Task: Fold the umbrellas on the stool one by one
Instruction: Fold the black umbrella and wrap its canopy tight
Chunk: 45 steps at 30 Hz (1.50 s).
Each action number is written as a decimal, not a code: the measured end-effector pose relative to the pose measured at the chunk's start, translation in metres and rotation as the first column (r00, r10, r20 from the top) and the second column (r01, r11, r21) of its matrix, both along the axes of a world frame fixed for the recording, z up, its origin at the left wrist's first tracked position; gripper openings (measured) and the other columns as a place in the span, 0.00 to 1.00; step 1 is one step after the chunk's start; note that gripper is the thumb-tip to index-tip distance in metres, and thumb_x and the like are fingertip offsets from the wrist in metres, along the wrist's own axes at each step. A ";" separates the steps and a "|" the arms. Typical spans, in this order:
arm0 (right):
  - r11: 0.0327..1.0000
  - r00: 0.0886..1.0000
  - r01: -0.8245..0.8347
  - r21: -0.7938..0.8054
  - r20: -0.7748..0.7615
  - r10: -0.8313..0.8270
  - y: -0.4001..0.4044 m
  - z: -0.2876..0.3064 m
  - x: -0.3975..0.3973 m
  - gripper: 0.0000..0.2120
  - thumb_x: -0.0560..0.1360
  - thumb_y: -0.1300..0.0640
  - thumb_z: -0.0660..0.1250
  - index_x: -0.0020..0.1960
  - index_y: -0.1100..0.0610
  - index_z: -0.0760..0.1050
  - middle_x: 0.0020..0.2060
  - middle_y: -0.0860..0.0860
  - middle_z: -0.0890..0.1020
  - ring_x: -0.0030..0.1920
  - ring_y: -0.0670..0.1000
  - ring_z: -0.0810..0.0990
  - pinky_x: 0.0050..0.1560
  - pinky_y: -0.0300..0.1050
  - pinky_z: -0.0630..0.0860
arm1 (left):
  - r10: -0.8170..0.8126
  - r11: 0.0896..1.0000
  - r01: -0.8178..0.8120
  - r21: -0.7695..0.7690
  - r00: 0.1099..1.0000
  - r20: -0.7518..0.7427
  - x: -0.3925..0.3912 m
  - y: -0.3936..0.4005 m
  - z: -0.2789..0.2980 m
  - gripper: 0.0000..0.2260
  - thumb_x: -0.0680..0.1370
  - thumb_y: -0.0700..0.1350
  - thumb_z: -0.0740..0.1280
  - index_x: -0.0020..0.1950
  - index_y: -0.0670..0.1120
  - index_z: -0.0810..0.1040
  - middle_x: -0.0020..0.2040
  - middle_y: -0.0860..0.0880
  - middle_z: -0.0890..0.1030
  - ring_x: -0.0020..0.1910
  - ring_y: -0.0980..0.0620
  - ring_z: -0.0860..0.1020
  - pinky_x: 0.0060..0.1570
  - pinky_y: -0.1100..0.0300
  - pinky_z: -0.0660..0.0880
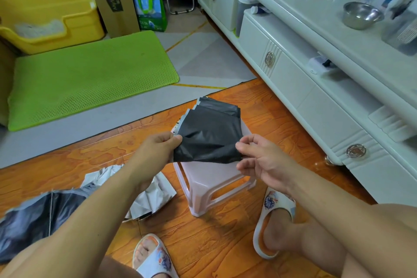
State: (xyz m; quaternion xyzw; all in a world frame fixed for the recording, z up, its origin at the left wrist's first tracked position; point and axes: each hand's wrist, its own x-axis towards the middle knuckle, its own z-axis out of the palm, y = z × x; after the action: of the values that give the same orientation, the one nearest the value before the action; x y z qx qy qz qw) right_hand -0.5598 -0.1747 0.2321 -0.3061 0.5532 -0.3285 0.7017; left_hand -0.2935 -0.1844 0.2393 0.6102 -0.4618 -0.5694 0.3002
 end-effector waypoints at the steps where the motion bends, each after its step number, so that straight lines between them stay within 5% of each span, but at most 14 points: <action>1: 0.999 0.996 -0.044 -0.010 -0.083 0.043 0.003 0.000 0.003 0.13 0.79 0.59 0.70 0.60 0.58 0.70 0.43 0.56 0.80 0.33 0.52 0.82 0.36 0.46 0.80 | 0.027 0.999 -0.025 0.032 0.997 -0.068 0.001 0.002 0.001 0.16 0.83 0.49 0.64 0.46 0.37 0.80 0.48 0.40 0.85 0.52 0.42 0.83 0.64 0.41 0.76; 4: 0.979 0.953 -0.130 -0.158 -0.293 0.079 0.010 -0.002 0.007 0.13 0.79 0.64 0.69 0.61 0.58 0.70 0.34 0.56 0.81 0.32 0.53 0.81 0.35 0.44 0.78 | 0.071 0.996 -0.066 0.051 0.992 -0.101 0.004 0.006 0.001 0.14 0.84 0.44 0.62 0.44 0.40 0.82 0.51 0.38 0.86 0.57 0.37 0.82 0.69 0.43 0.73; 7: 0.942 0.911 -0.099 -0.319 -0.411 -0.043 0.006 0.000 0.004 0.10 0.80 0.61 0.69 0.58 0.54 0.72 0.31 0.56 0.81 0.31 0.53 0.80 0.40 0.47 0.78 | 0.123 0.992 -0.122 0.019 0.990 -0.068 0.004 0.009 -0.002 0.17 0.85 0.45 0.62 0.38 0.45 0.80 0.43 0.42 0.85 0.48 0.43 0.82 0.66 0.43 0.75; 11: 0.924 0.903 -0.170 -0.344 -0.429 0.007 0.009 0.004 -0.006 0.21 0.79 0.58 0.71 0.68 0.48 0.71 0.47 0.56 0.85 0.43 0.52 0.86 0.54 0.52 0.83 | 0.106 0.993 -0.110 -0.045 0.992 -0.069 0.001 0.011 0.001 0.16 0.85 0.48 0.62 0.47 0.38 0.81 0.50 0.37 0.85 0.53 0.38 0.83 0.65 0.40 0.75; 14: 0.899 0.854 -0.342 -0.274 -0.489 0.176 0.016 0.002 -0.002 0.39 0.75 0.61 0.75 0.78 0.39 0.62 0.59 0.50 0.81 0.47 0.50 0.87 0.49 0.46 0.83 | 0.084 0.992 -0.090 -0.083 0.993 -0.079 -0.003 0.012 0.004 0.16 0.85 0.47 0.63 0.41 0.46 0.82 0.45 0.41 0.85 0.50 0.42 0.83 0.65 0.42 0.76; 17: 0.874 0.764 -0.307 -0.377 -0.645 -0.009 0.022 -0.002 0.006 0.30 0.77 0.64 0.71 0.75 0.45 0.70 0.43 0.51 0.84 0.32 0.52 0.84 0.39 0.48 0.83 | 0.054 0.997 -0.056 -0.055 0.998 -0.045 -0.001 0.013 0.004 0.16 0.84 0.53 0.64 0.44 0.43 0.81 0.48 0.38 0.85 0.53 0.38 0.83 0.65 0.39 0.75; 21: 0.824 0.703 -0.299 -0.482 -0.695 -0.151 0.041 -0.014 0.009 0.20 0.78 0.60 0.72 0.67 0.45 0.78 0.37 0.48 0.80 0.29 0.50 0.82 0.41 0.53 0.83 | 0.083 0.996 -0.084 0.009 0.994 0.072 0.007 0.018 0.000 0.15 0.84 0.52 0.64 0.42 0.45 0.80 0.42 0.41 0.84 0.47 0.41 0.83 0.62 0.38 0.77; 26: 0.794 0.608 -0.413 -0.446 -0.784 -0.123 0.050 -0.027 0.011 0.21 0.76 0.54 0.74 0.67 0.43 0.77 0.48 0.39 0.82 0.50 0.44 0.81 0.54 0.43 0.79 | 0.117 0.993 -0.117 -0.011 0.992 0.036 0.003 0.018 -0.007 0.07 0.83 0.48 0.65 0.60 0.52 0.77 0.45 0.46 0.87 0.46 0.47 0.86 0.59 0.43 0.79; 30: 0.770 0.563 -0.459 -0.444 -0.816 -0.135 0.035 -0.030 0.015 0.17 0.75 0.55 0.74 0.64 0.49 0.80 0.55 0.41 0.82 0.56 0.42 0.78 0.58 0.38 0.74 | 0.112 0.986 -0.114 -0.125 0.993 -0.024 0.002 0.006 -0.002 0.08 0.83 0.47 0.66 0.59 0.57 0.81 0.45 0.44 0.87 0.44 0.45 0.84 0.56 0.38 0.80; 33: 0.770 0.540 -0.437 -0.465 -0.820 -0.189 -0.004 -0.025 0.010 0.06 0.77 0.55 0.73 0.54 0.51 0.83 0.44 0.42 0.77 0.48 0.46 0.75 0.44 0.36 0.69 | 0.133 0.953 -0.152 -0.264 0.987 -0.088 -0.008 -0.009 0.002 0.12 0.81 0.37 0.67 0.57 0.53 0.81 0.47 0.46 0.86 0.45 0.52 0.82 0.49 0.55 0.80; 36: 0.815 0.542 -0.421 -0.398 -0.831 -0.127 -0.058 -0.027 0.003 0.06 0.79 0.52 0.70 0.54 0.52 0.82 0.46 0.46 0.74 0.49 0.50 0.73 0.45 0.43 0.66 | 0.212 0.814 -0.082 -0.576 0.964 0.163 -0.019 -0.020 -0.004 0.15 0.78 0.34 0.65 0.59 0.51 0.79 0.54 0.53 0.81 0.55 0.54 0.79 0.58 0.59 0.74; 38: 0.821 0.505 -0.468 -0.325 -0.861 -0.053 -0.090 -0.036 -0.001 0.07 0.81 0.51 0.67 0.54 0.52 0.82 0.48 0.49 0.78 0.51 0.52 0.75 0.47 0.46 0.67 | 0.169 0.657 0.245 -0.713 0.874 0.456 -0.029 -0.017 -0.020 0.15 0.76 0.36 0.63 0.61 0.47 0.79 0.57 0.50 0.79 0.59 0.49 0.76 0.61 0.53 0.73; 41: 0.845 0.536 -0.451 -0.288 -0.844 -0.001 -0.119 -0.056 -0.003 0.06 0.80 0.52 0.68 0.52 0.53 0.81 0.46 0.48 0.82 0.49 0.52 0.79 0.46 0.46 0.71 | -0.010 0.511 0.710 -0.484 0.568 0.823 -0.047 -0.008 -0.055 0.21 0.79 0.46 0.59 0.71 0.48 0.76 0.69 0.46 0.76 0.70 0.44 0.72 0.68 0.45 0.71; 45: 0.890 0.523 -0.399 -0.222 -0.852 0.022 -0.132 -0.083 -0.004 0.09 0.78 0.52 0.70 0.57 0.51 0.78 0.46 0.46 0.78 0.49 0.50 0.78 0.46 0.44 0.70 | -0.063 0.528 0.831 -0.173 0.242 0.968 -0.052 -0.031 -0.086 0.30 0.79 0.57 0.53 0.81 0.53 0.61 0.81 0.44 0.62 0.81 0.40 0.56 0.78 0.40 0.56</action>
State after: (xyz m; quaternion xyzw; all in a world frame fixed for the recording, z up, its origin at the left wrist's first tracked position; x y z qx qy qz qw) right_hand -0.5642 -0.3064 0.1492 -0.6235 0.6981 -0.1580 0.3147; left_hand -0.3454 -0.2154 0.1531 0.4681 -0.8837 -0.0043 0.0071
